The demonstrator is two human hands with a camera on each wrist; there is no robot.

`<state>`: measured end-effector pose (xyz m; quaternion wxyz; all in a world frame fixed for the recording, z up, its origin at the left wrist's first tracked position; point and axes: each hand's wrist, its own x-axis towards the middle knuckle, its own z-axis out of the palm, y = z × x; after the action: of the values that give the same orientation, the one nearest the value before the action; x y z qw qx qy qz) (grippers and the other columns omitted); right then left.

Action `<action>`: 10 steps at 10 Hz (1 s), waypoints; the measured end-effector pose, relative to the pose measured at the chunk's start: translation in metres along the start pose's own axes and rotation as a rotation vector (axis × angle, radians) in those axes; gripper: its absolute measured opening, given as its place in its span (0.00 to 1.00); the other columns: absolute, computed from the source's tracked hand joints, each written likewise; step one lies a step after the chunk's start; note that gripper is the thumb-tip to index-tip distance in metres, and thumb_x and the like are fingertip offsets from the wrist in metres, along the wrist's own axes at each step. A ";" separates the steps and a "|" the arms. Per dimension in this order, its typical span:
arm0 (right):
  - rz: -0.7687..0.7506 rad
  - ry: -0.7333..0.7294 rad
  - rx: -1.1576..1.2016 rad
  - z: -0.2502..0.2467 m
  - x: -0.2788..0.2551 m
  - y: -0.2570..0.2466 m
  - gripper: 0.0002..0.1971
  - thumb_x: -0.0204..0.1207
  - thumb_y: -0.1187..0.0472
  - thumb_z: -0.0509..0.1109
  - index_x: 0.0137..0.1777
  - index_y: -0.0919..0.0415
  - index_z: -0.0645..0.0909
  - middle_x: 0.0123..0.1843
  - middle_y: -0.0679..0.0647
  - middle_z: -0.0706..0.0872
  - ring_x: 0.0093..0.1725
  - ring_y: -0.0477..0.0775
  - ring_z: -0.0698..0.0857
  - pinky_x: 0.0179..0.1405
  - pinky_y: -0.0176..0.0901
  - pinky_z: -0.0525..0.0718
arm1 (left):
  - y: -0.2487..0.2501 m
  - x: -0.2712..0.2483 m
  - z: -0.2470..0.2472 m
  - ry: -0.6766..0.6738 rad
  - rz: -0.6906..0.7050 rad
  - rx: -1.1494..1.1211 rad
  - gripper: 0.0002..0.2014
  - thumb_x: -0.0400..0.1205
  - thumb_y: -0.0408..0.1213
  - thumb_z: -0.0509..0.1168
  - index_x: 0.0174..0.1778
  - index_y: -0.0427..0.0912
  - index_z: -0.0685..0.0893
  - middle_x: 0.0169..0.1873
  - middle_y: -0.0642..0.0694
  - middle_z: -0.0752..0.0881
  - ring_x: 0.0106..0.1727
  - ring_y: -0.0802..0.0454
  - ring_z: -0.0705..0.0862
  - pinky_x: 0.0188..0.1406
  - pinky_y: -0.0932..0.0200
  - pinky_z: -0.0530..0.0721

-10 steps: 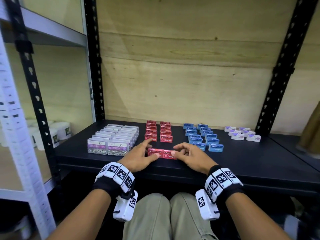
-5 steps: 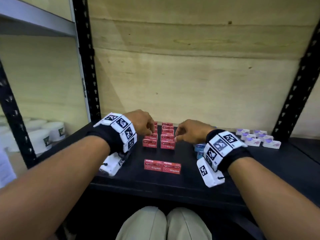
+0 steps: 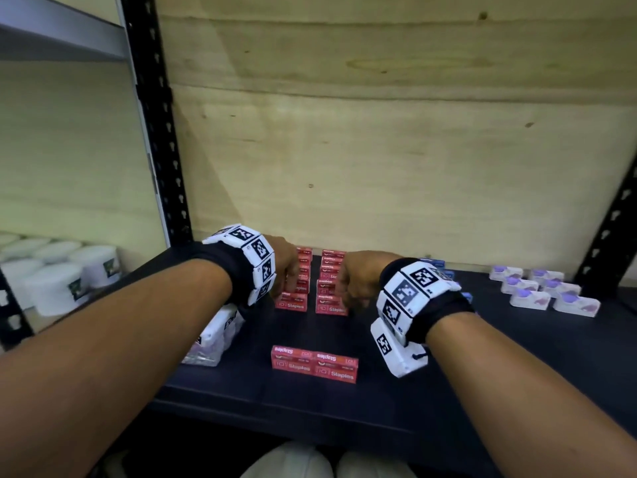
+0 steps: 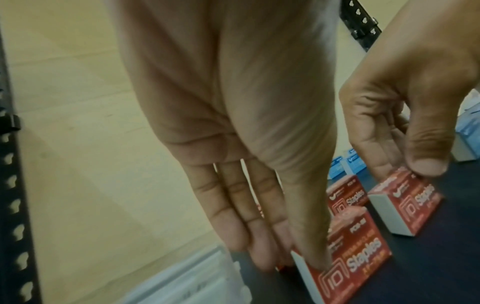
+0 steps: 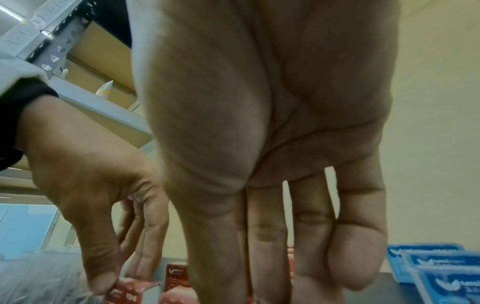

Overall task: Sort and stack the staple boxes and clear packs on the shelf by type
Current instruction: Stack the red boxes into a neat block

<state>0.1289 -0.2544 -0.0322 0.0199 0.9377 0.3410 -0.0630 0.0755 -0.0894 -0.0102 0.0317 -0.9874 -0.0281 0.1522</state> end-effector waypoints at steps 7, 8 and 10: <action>0.017 -0.240 0.078 -0.011 -0.085 -0.022 0.11 0.76 0.60 0.77 0.57 0.56 0.90 0.30 0.39 0.88 0.33 0.39 0.82 0.55 0.43 0.84 | 0.022 -0.071 0.017 -0.106 0.089 -0.087 0.12 0.74 0.30 0.76 0.53 0.43 0.91 0.32 0.57 0.87 0.33 0.67 0.83 0.32 0.75 0.81; 0.026 -0.234 0.076 -0.010 -0.092 -0.024 0.10 0.76 0.61 0.76 0.57 0.57 0.90 0.18 0.37 0.82 0.32 0.38 0.81 0.57 0.43 0.83 | 0.025 -0.077 0.021 -0.076 0.069 -0.071 0.13 0.74 0.29 0.76 0.54 0.42 0.90 0.31 0.57 0.86 0.39 0.63 0.85 0.37 0.72 0.83; 0.032 -0.241 0.078 -0.007 -0.099 -0.024 0.10 0.76 0.61 0.77 0.57 0.58 0.90 0.28 0.41 0.85 0.35 0.40 0.83 0.65 0.47 0.83 | 0.024 -0.083 0.028 -0.014 0.050 -0.050 0.13 0.73 0.30 0.76 0.52 0.46 0.91 0.41 0.51 0.90 0.39 0.60 0.85 0.36 0.69 0.82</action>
<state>0.0393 -0.2982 -0.0118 0.0255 0.9288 0.3183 -0.1881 -0.0107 -0.1171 -0.0143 0.0030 -0.9872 -0.0074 0.1590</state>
